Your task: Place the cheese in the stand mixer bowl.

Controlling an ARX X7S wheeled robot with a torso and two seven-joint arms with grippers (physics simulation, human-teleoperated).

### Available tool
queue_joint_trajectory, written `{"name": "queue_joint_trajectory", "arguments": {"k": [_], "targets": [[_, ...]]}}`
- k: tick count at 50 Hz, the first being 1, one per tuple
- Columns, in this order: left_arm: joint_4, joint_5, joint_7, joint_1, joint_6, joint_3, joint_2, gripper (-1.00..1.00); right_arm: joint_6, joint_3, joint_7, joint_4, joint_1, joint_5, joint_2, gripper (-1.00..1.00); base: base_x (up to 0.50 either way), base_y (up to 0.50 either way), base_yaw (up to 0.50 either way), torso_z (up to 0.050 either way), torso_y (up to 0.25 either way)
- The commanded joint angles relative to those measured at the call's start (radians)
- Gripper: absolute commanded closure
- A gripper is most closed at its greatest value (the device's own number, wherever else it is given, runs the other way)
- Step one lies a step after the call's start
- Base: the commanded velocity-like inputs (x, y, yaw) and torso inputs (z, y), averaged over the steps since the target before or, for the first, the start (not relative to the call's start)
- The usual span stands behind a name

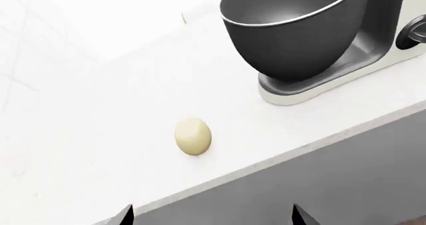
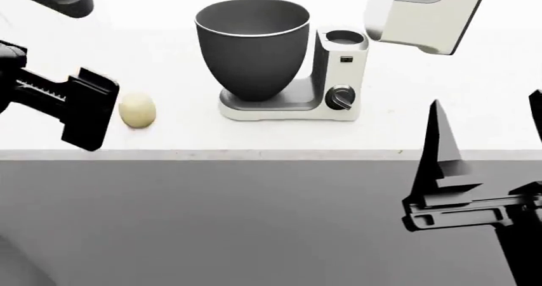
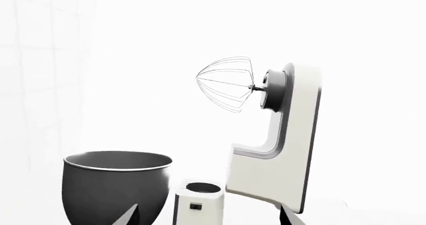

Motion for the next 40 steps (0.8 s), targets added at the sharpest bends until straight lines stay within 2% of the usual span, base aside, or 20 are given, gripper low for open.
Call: {"name": "queue_joint_trajectory", "arguments": {"k": [1, 6, 15, 16, 40], "targets": [[-0.293, -0.26, -0.075, -0.392, -0.132, 0.341, -0.021, -1.0, -0.041, -0.326, 0.037, -0.001, 0.298, -0.004, -0.036, -1.0, 0.0, 0.0, 0.0, 0.0, 0.0], [-0.37, -0.241, -0.076, -0.392, -0.187, 0.307, -0.016, -1.0, -0.048, -0.395, 0.056, 0.0, 0.35, -0.01, -0.058, -1.0, 0.0, 0.0, 0.0, 0.0, 0.0], [-0.365, -0.218, -0.076, -0.392, -0.194, 0.3, -0.02, -1.0, -0.086, -0.417, 0.002, 0.011, 0.334, -0.029, -0.062, -1.0, 0.0, 0.0, 0.0, 0.0, 0.0], [-0.368, -0.219, -0.076, -0.392, -0.194, 0.293, -0.017, -1.0, -0.06, -0.416, 0.042, 0.011, 0.342, -0.003, -0.063, -1.0, 0.5, -0.02, 0.0, 0.0, 0.0], [-0.371, -0.215, -0.076, -0.392, -0.195, 0.332, -0.025, -1.0, -0.082, -0.429, 0.028, 0.015, 0.331, -0.054, -0.081, -1.0, 0.5, -0.02, 0.0, 0.0, 0.001]]}}
